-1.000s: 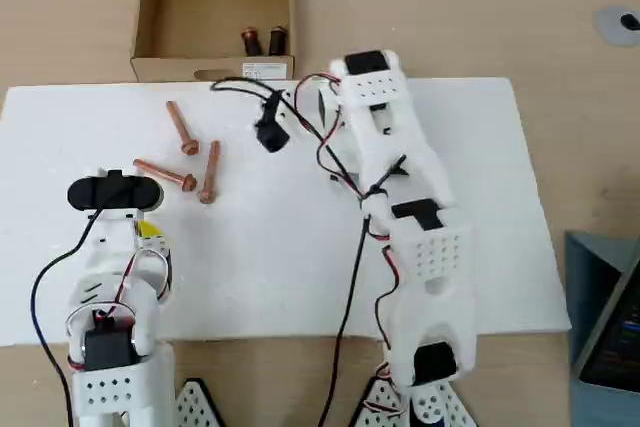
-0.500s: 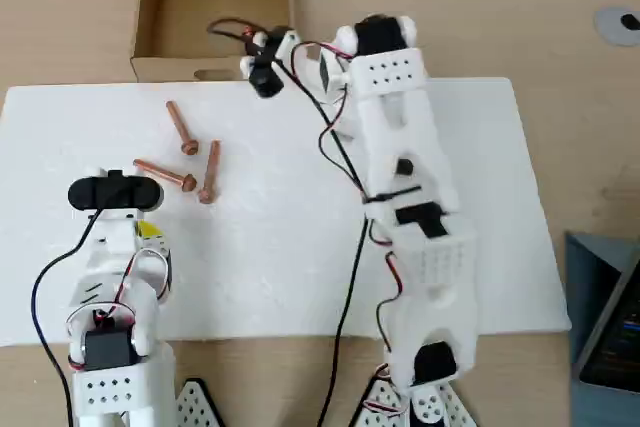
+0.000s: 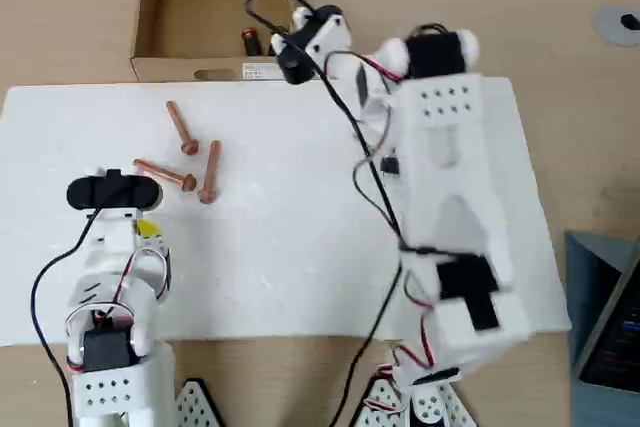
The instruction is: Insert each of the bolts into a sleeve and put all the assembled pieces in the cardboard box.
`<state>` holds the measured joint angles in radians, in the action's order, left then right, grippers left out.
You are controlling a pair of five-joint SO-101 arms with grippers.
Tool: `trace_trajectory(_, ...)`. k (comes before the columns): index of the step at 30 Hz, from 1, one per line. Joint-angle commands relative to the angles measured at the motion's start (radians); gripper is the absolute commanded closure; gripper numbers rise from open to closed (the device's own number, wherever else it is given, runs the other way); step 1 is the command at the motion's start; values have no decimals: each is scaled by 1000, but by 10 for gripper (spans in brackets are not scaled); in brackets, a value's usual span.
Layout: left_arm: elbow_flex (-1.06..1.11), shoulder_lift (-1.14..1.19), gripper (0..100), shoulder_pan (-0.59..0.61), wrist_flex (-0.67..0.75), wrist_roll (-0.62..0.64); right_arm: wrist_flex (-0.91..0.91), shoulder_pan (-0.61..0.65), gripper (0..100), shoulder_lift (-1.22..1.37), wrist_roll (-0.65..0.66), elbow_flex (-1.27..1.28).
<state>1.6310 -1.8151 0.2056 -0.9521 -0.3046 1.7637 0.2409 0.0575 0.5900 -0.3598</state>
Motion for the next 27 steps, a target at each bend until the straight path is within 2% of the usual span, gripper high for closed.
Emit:
trace_trajectory(1,-133,2,997,6,-21,0,17,-30,988,-208,-34,122)
trace_trajectory(6,-261,110,995,5,-126,-2,3,-45,988,-386,-61,323)
trace_trajectory(10,-379,280,994,5,-133,3,-41,-97,988,-496,-72,475)
trace_trajectory(22,-847,938,994,5,-141,-2,-91,-282,988,-720,-43,756)
trace_trajectory(27,-1063,1211,993,-2,-247,-15,-121,-329,988,-773,-43,840)
